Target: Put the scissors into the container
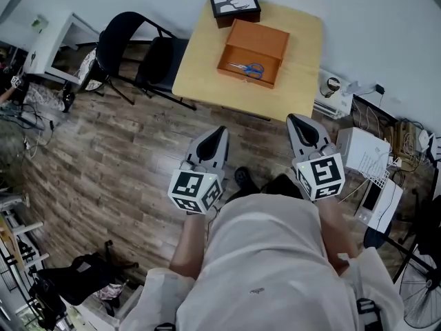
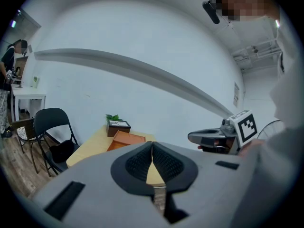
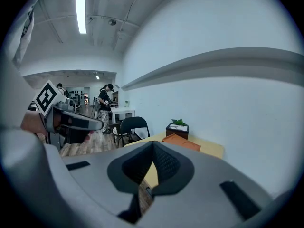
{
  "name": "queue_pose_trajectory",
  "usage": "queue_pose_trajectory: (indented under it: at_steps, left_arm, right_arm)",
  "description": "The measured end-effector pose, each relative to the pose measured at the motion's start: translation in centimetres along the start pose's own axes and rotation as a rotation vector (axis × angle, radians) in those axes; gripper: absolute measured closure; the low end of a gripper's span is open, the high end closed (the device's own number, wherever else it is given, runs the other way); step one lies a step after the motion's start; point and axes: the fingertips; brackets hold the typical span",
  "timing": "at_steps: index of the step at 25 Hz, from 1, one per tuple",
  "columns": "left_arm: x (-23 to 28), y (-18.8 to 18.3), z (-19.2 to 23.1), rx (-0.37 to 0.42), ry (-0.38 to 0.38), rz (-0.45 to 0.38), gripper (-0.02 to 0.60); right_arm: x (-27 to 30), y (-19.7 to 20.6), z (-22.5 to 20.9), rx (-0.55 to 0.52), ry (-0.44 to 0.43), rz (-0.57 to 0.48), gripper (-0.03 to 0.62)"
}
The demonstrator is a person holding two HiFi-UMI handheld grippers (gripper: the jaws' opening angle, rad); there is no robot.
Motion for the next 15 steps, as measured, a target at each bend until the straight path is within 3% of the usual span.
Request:
queue_pose_trajectory:
  at_steps: [15]
  left_arm:
    - [0.2, 0.6, -1.7, 0.015, 0.002, 0.003, 0.574]
  right_arm:
    - [-1.3, -0.2, 0.6, -0.018, -0.05, -0.018, 0.595]
Point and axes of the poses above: the fingertips, and each gripper's own axes: x forward along the fingers, z to its left, y out of its underside, and after that the axes turned 8 degrees about -x, right-handed
